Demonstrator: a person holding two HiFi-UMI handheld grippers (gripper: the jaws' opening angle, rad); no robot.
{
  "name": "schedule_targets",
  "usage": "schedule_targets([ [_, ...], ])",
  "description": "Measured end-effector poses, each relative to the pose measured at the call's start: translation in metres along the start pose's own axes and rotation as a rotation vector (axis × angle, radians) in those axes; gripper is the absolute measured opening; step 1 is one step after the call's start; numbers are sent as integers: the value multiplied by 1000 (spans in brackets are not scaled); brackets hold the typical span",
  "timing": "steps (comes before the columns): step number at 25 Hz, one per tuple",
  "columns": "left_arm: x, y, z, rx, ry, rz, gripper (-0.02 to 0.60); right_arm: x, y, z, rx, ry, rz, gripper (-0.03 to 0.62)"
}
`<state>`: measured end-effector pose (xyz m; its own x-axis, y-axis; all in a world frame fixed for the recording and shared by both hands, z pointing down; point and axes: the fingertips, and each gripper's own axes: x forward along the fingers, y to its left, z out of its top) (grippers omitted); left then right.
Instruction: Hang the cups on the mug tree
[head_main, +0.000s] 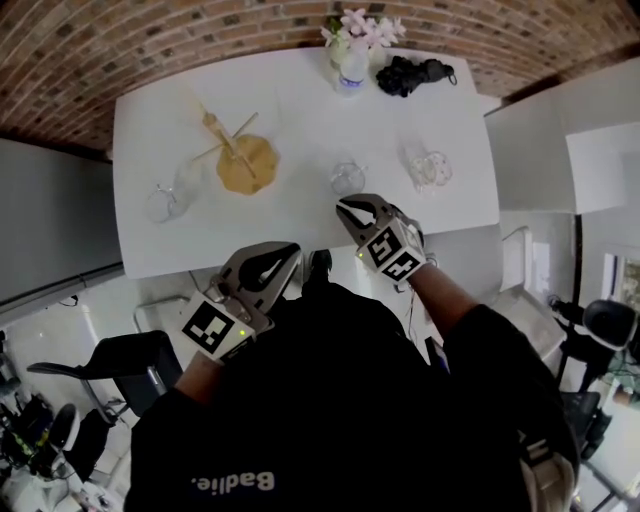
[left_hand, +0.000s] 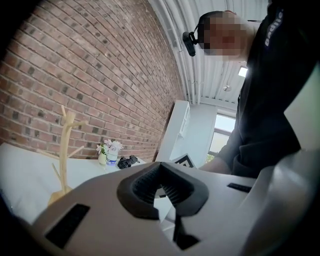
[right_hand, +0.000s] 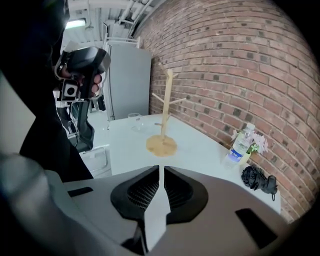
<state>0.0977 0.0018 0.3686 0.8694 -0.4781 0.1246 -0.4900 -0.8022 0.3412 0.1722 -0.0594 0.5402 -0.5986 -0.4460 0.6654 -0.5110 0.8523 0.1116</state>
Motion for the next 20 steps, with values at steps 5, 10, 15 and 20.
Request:
schedule_targets([
  [5, -6, 5, -7, -2, 22, -17, -2, 16, -3, -19, -108, 107, -28, 60],
  [10, -14, 6, -1, 2, 5, -9, -2, 32, -7, -33, -227, 222, -54, 101],
  [15, -29, 13, -4, 3, 24, 20, -2, 49, -13, -56, -300, 385, -36, 119],
  [20, -39, 12, -3, 12, 22, 29, -2, 59, -14, -63, -363, 474, -10, 121],
])
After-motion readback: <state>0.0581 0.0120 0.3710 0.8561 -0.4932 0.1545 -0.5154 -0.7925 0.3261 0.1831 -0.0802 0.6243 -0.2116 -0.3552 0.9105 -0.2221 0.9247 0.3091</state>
